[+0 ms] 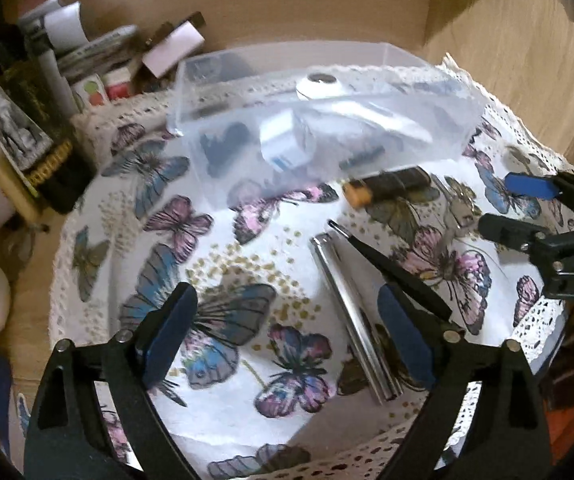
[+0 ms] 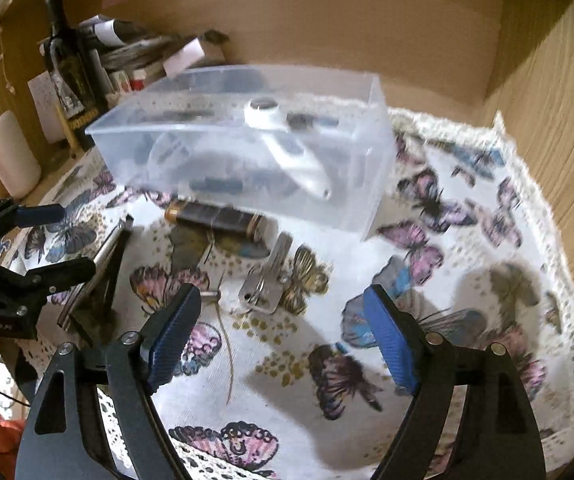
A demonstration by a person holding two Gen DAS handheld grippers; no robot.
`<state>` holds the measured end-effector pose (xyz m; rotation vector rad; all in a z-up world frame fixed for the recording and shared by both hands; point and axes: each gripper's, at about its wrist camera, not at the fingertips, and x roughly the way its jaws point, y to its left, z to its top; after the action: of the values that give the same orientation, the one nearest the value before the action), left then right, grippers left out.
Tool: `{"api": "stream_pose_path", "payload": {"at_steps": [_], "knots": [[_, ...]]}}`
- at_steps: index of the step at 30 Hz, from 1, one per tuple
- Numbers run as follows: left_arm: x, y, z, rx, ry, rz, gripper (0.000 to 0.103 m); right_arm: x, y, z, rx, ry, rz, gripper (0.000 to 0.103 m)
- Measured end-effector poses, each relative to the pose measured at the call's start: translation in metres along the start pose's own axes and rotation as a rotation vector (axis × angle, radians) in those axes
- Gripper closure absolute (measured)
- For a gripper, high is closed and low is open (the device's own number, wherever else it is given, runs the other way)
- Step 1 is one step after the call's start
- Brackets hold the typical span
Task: Organize rigid objects
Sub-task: 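Grasp the silver strapped tube with the left tool while the right tool grasps the keys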
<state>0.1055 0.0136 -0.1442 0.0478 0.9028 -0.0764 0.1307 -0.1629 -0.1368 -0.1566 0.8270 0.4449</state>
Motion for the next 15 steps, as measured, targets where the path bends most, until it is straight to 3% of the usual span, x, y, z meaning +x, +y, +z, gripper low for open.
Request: {"api": "stream_pose_path", "payload": {"at_steps": [2, 5, 6, 12, 14, 15], "knots": [[0.005, -0.003, 0.0, 0.0, 0.023, -0.025, 0.027, 0.005, 0.001, -0.001, 0.005, 0.016, 0.015, 0.022], [0.013, -0.006, 0.001, -0.001, 0.047, -0.055, 0.038, 0.01, 0.007, 0.0, -0.002, 0.039, 0.037, 0.022], [0.014, -0.007, 0.002, 0.004, 0.041, -0.049, 0.039, 0.012, 0.011, 0.0, -0.01, 0.045, 0.047, 0.022], [0.011, -0.011, 0.002, 0.022, 0.024, -0.068, 0.072, 0.025, 0.028, 0.001, -0.046, 0.084, 0.062, 0.016], [0.01, -0.009, 0.001, 0.022, 0.021, -0.069, 0.084, 0.03, 0.033, 0.001, -0.063, 0.09, 0.035, 0.014], [0.01, -0.008, 0.001, 0.018, 0.019, -0.07, 0.086, 0.031, 0.036, 0.001, -0.075, 0.089, 0.015, 0.014]]}}
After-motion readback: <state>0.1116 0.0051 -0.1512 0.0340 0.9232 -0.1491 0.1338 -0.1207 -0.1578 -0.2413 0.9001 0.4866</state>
